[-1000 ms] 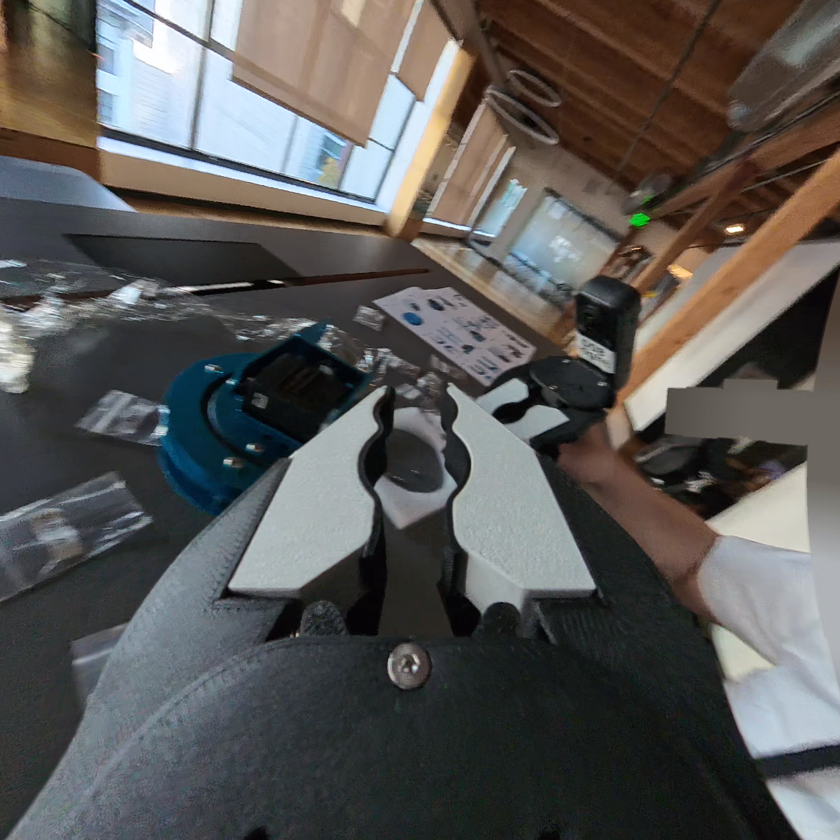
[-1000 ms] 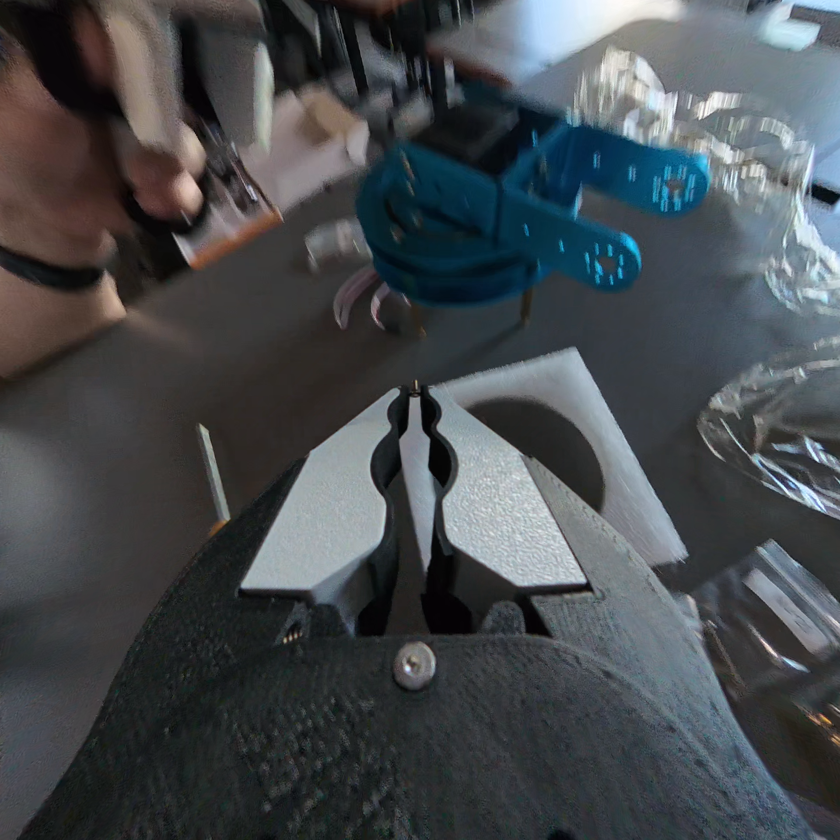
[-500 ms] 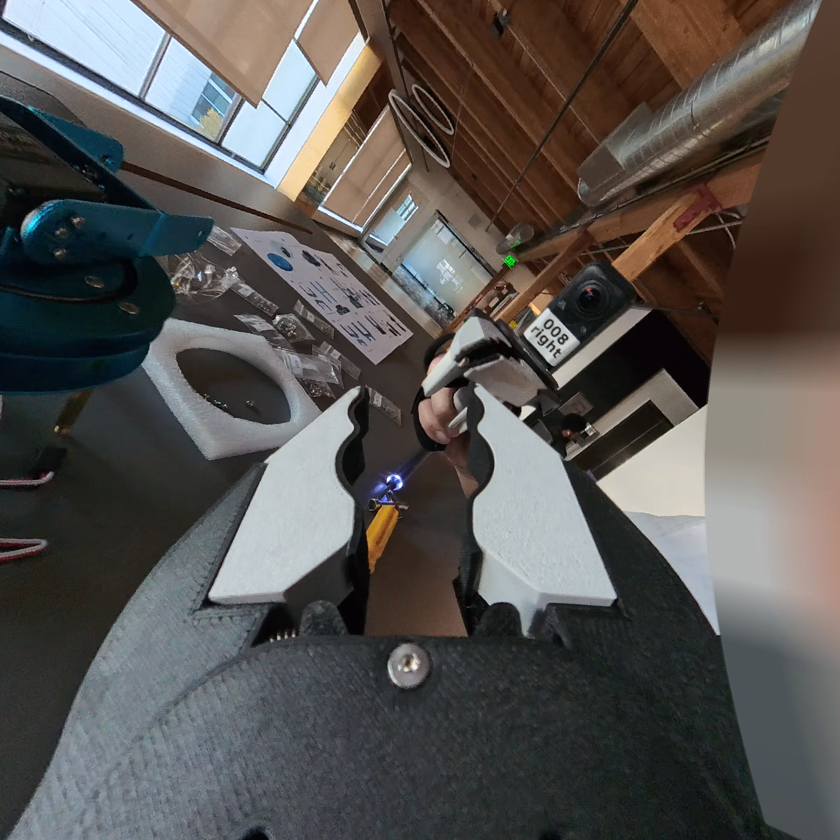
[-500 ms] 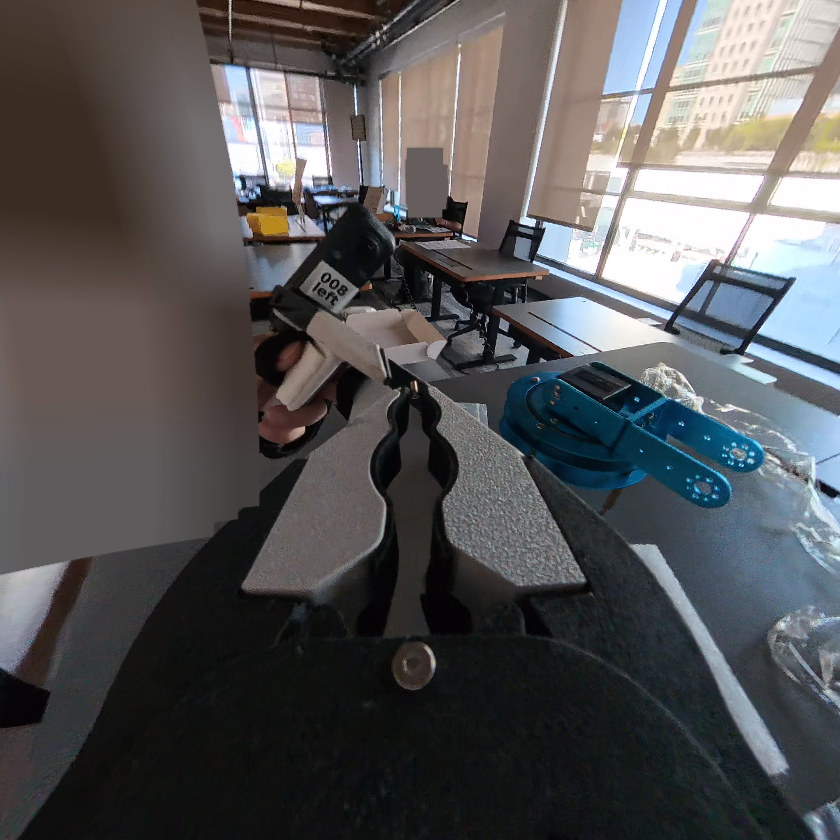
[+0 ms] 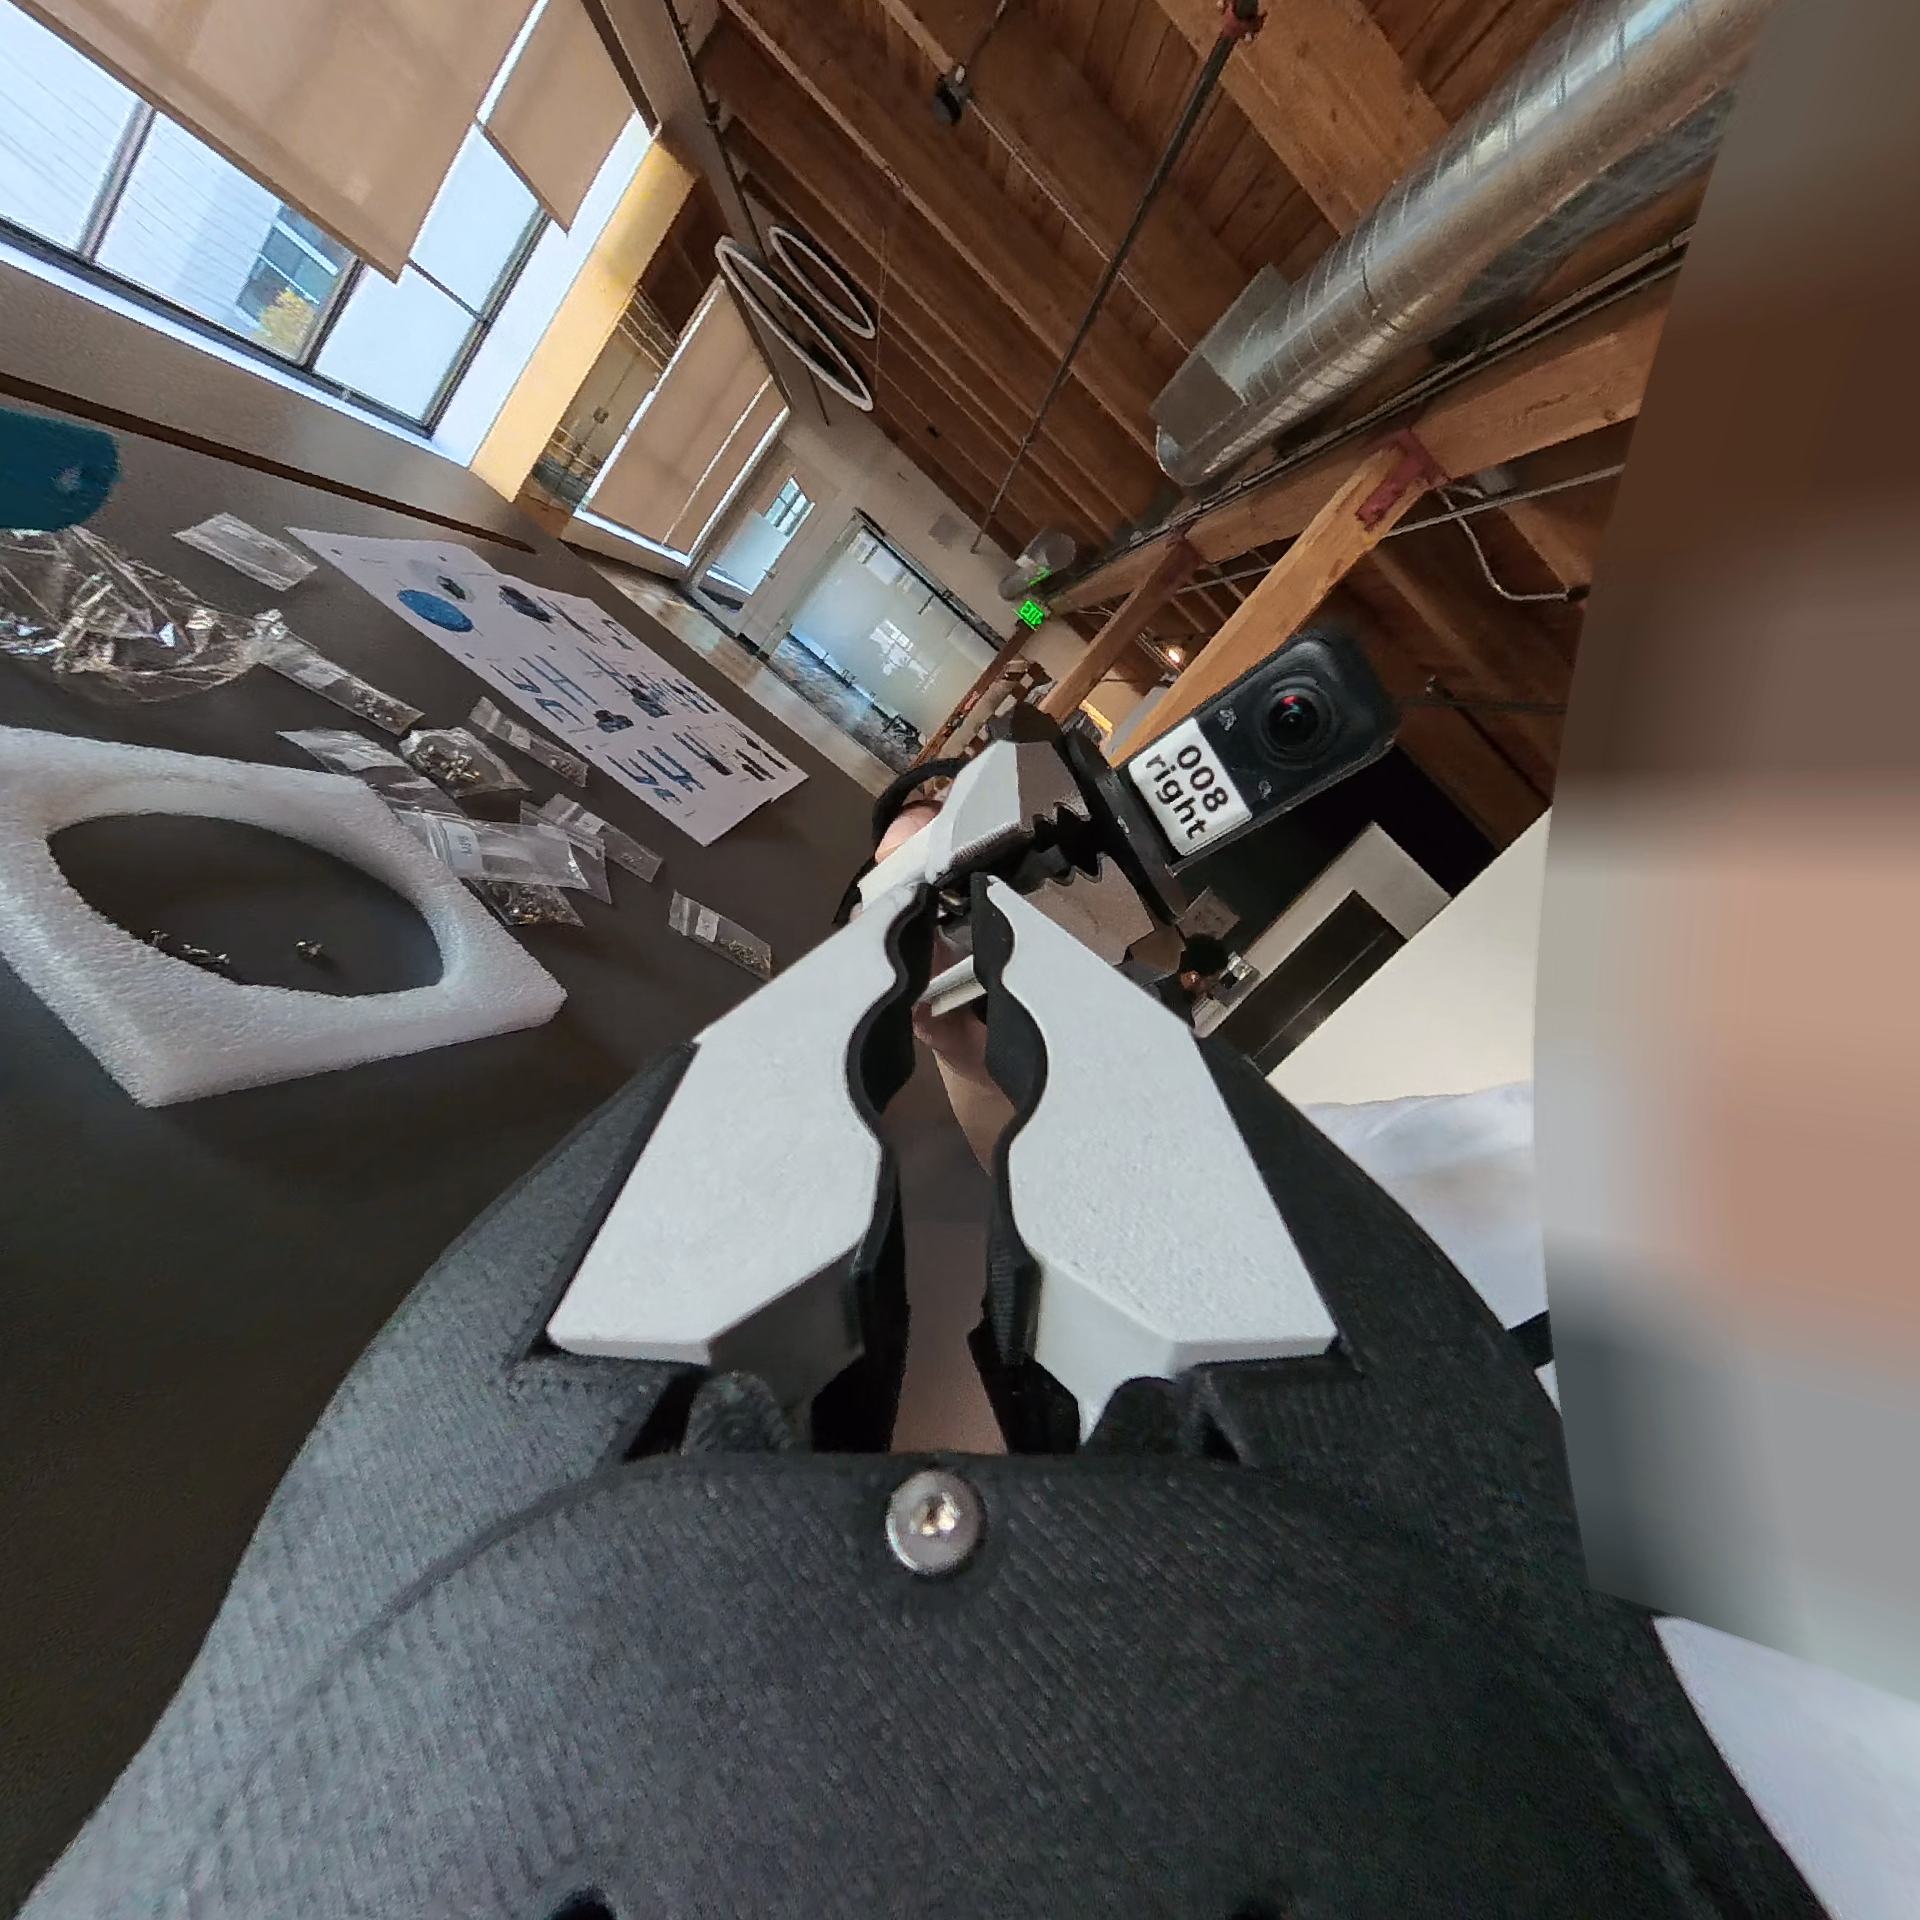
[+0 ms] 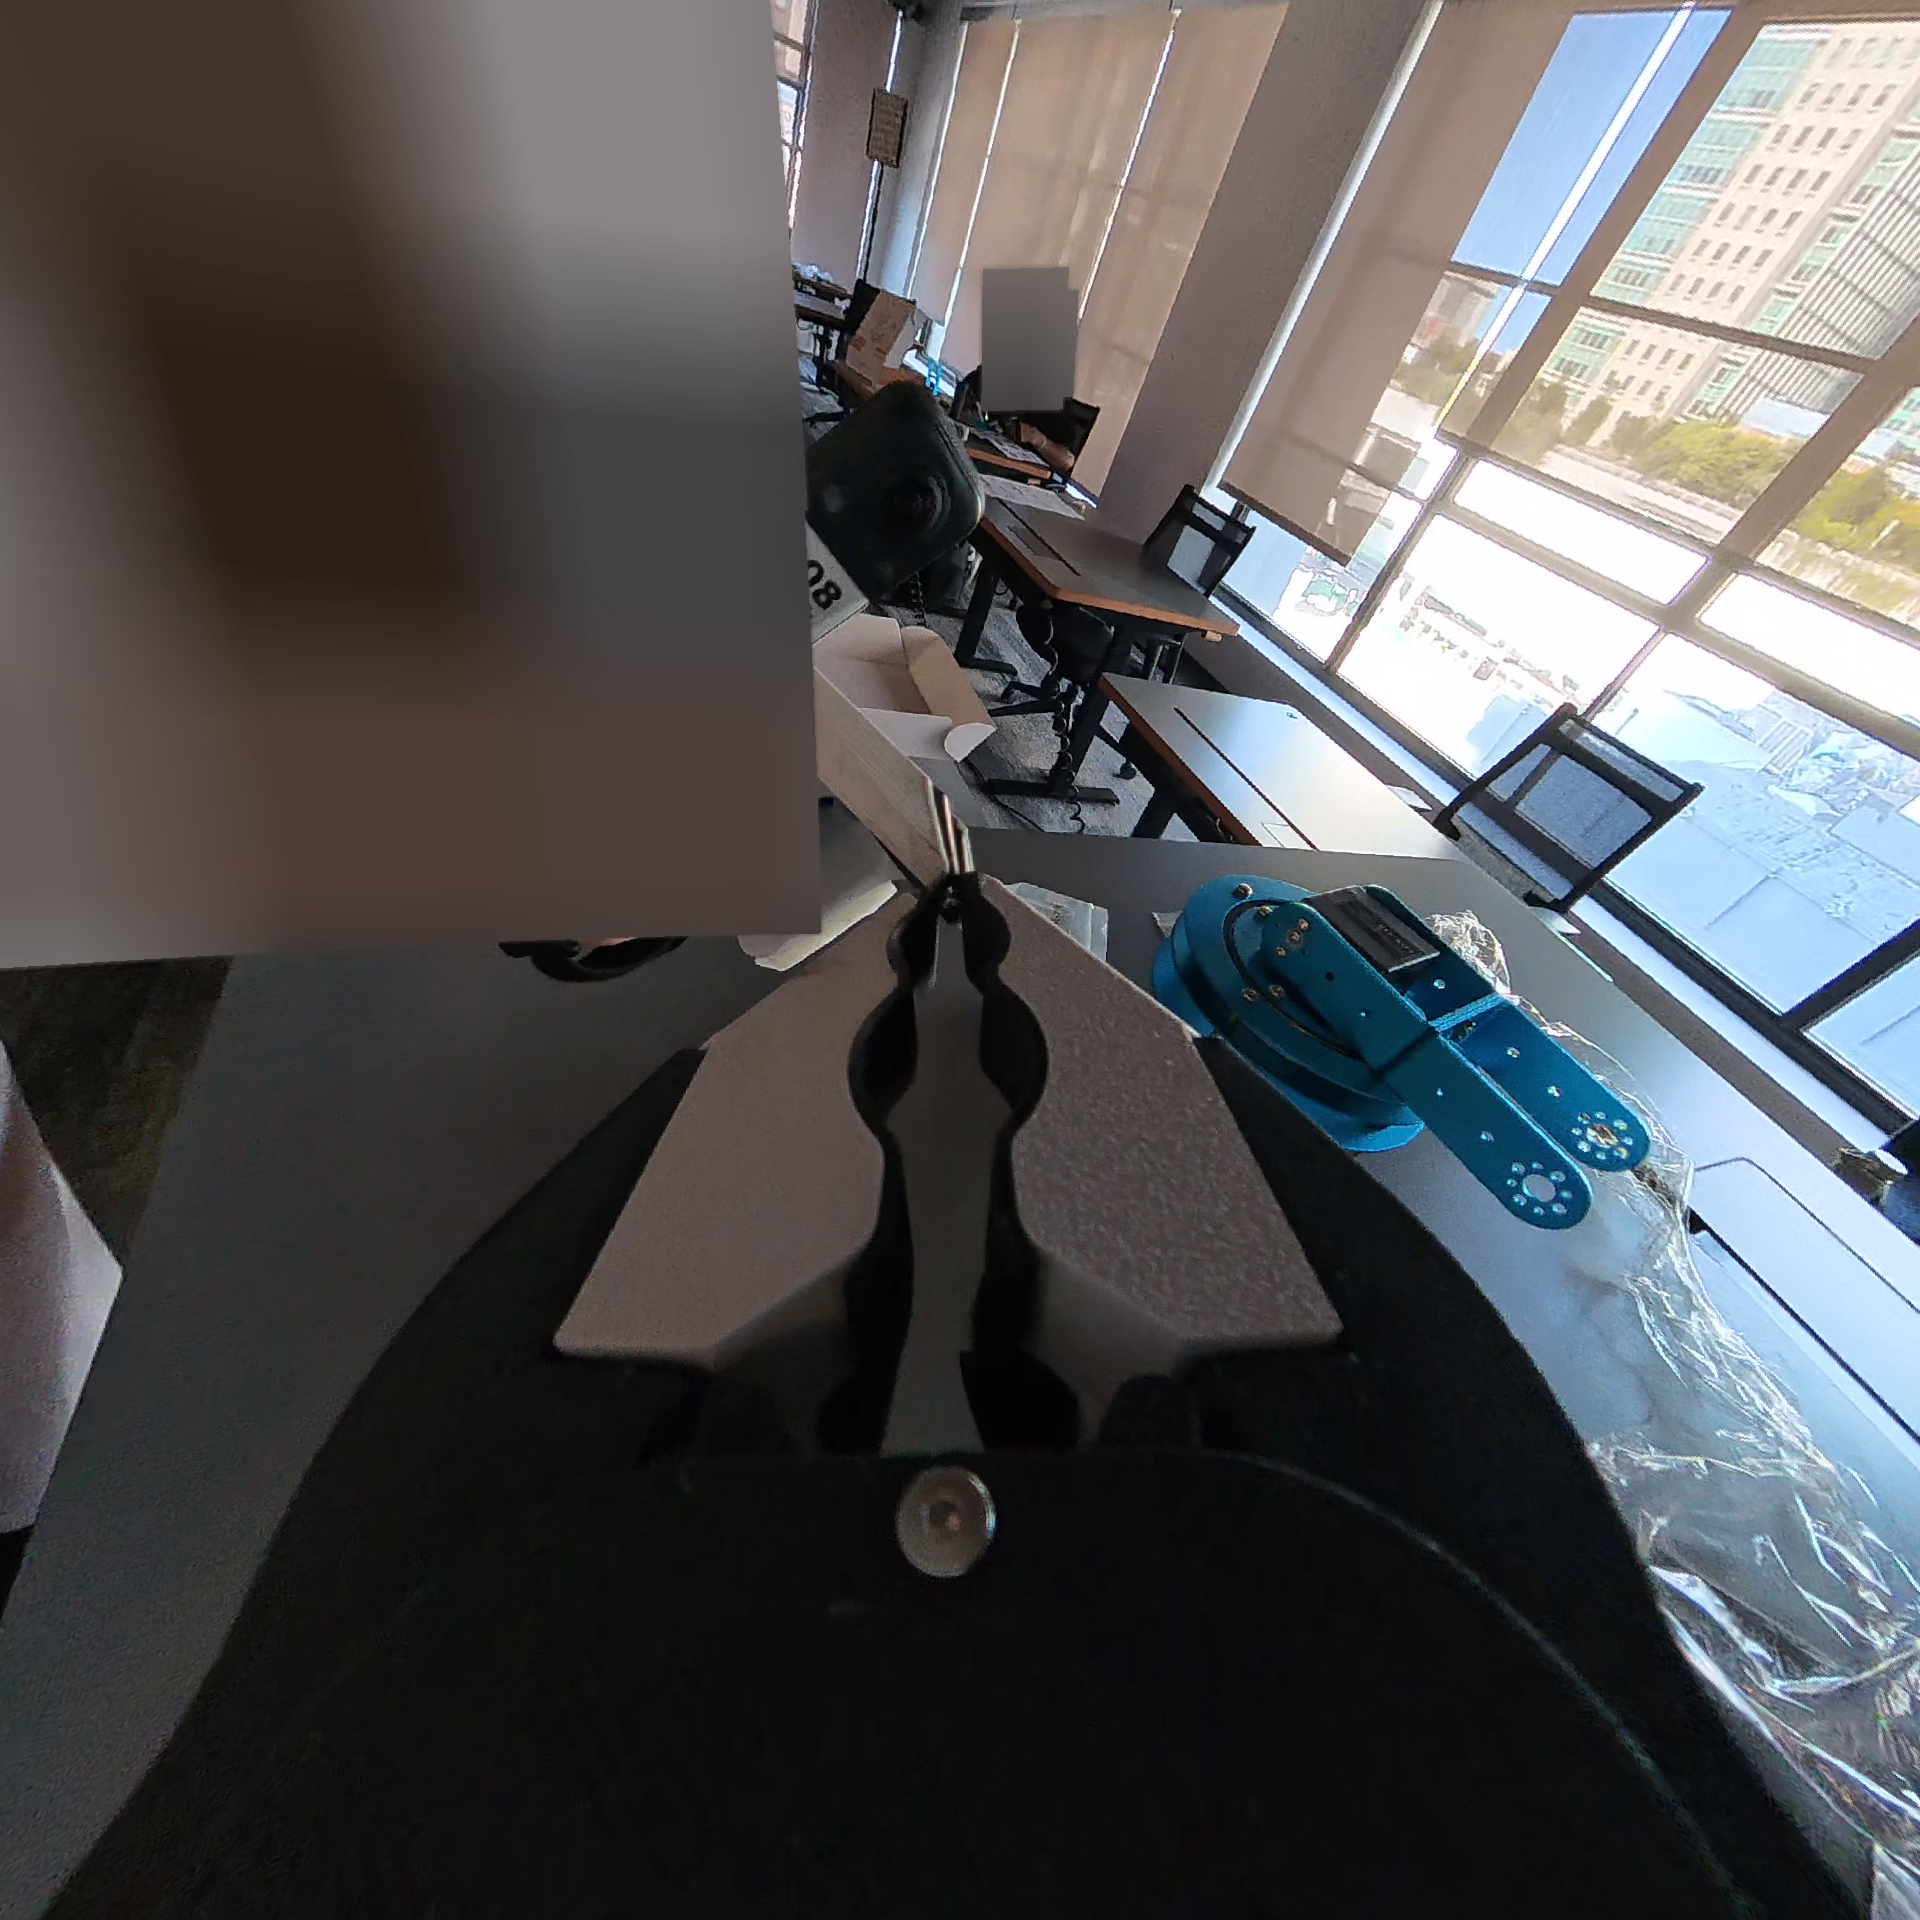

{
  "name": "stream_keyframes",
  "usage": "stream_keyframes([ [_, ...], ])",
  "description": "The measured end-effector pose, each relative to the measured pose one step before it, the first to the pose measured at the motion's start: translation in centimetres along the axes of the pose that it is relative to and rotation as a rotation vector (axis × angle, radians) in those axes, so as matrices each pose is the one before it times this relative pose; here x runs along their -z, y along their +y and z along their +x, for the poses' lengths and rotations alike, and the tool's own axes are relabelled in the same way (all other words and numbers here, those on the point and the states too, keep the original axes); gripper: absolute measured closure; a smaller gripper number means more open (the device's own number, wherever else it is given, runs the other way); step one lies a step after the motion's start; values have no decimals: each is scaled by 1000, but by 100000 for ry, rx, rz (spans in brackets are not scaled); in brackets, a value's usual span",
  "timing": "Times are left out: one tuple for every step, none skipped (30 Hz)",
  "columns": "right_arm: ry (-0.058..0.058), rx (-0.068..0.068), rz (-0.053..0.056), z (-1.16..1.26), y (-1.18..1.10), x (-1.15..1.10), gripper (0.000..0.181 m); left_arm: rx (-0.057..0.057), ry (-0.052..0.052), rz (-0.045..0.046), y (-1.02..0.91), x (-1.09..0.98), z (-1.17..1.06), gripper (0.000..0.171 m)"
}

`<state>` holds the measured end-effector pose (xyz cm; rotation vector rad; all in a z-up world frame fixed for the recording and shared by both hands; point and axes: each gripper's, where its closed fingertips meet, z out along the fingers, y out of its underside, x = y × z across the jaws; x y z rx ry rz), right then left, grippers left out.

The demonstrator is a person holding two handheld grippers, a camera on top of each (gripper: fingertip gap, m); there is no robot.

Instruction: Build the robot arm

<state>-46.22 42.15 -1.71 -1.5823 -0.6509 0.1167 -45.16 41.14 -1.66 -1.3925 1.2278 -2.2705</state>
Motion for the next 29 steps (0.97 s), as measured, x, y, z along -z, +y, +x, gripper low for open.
stream_keyframes([
  [-566,-1282,430,-56,50,191,178,132,353,-1259,149,-132,34,167],
  [-881,-935,-299,-71,154,190,178,518,287,-1941,243,-134,-39,168],
  [-843,-90,-1562,15,317,292,173,985,76,-1907,261,-86,-144,168],
  [-1034,-487,-2235,23,388,526,164,1219,181,-376,88,5,-176,169],
  [-1199,-530,-2373,46,495,818,163,1685,708,961,-64,82,-120,169],
  [-1010,-860,-2081,91,591,1050,163,2414,962,952,-43,116,-113,169],
  [-470,-1262,-2251,192,762,1178,164,2698,1019,568,-11,118,-148,169],
  [-1347,-1406,-3198,49,1078,1204,163,2325,575,159,34,113,-218,169],
  [-3212,-2145,-4888,-232,1515,1126,162,1820,-207,-437,110,82,-328,169],
  [-2577,-3130,-5774,-200,1842,990,158,1763,-490,-1009,180,26,-360,169],
  [-1420,-2576,-5517,-63,1945,781,154,1815,-107,-1456,234,-25,-297,169],
  [-1307,-812,-5483,-125,1965,602,153,1878,169,-1687,276,-107,-235,169],
  [486,301,-4463,25,1728,416,153,1754,269,-1549,254,-176,-186,170],
  [523,892,-3625,-36,1455,207,152,1321,147,-1207,205,-195,-190,169],
  [-110,93,-3466,-104,1194,12,152,952,-175,-1085,181,-214,-226,169],
  [-712,-359,-3025,-149,906,-153,151,751,-377,-1308,179,-221,-230,170],
  [-480,-569,-2440,-41,661,-243,148,570,-330,-1266,145,-201,-209,169],
  [-874,-540,-1827,-44,462,-348,145,542,-283,-895,60,-190,-193,169],
  [-79,-925,-2034,136,428,-414,145,562,-73,-863,44,-179,-152,169],
  [-557,-1318,-2591,92,453,-410,146,735,182,-1081,39,-179,-129,169],
  [-3329,-2273,1161,-311,-270,-98,164,927,340,-1196,42,-147,-121,169],
  [-976,-1748,170,31,-58,-65,164,1062,383,-1205,35,-106,-139,169],
  [146,-2020,-1025,91,78,54,164,1166,423,-998,1,-53,-140,170],
  [1202,-1893,-1616,184,147,132,164,1035,109,-811,-17,8,-187,170],
  [1703,-793,-745,191,94,173,164,739,-683,-902,8,65,-301,170],
  [1916,-161,1133,129,-130,212,164,232,-1038,-760,28,80,-320,169],
  [1746,-132,2567,49,-358,212,164,-393,-564,-698,63,70,-210,170],
  [1074,-129,3142,-99,-497,201,164,-235,-251,-724,87,28,-135,170],
  [536,-196,3402,-194,-639,154,164,473,69,-356,80,13,-94,170],
])
